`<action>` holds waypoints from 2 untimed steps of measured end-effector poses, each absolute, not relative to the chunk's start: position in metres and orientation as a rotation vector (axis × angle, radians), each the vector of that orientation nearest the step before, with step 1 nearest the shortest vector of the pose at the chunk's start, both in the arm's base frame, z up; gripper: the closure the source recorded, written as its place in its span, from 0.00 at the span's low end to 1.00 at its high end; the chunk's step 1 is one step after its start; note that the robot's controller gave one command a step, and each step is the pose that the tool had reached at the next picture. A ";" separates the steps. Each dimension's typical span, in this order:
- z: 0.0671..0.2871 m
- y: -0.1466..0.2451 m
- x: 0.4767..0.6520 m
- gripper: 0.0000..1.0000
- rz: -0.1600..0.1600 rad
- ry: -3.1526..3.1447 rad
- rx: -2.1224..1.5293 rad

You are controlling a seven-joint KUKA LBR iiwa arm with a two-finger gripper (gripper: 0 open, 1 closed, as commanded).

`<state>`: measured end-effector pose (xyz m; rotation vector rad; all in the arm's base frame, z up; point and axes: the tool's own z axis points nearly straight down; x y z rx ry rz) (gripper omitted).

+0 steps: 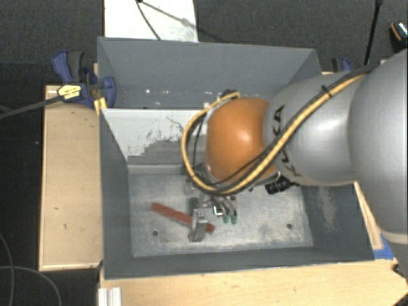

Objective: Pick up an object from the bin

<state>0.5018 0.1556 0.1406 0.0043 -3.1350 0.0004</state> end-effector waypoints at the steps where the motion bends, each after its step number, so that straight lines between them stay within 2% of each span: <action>1: 0.066 0.158 0.515 0.00 0.001 -3.136 0.015; 2: 0.070 0.159 0.517 1.00 -0.002 -3.142 0.006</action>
Offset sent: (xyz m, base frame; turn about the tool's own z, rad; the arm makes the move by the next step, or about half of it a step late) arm 0.0143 0.0031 -0.0705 -0.0088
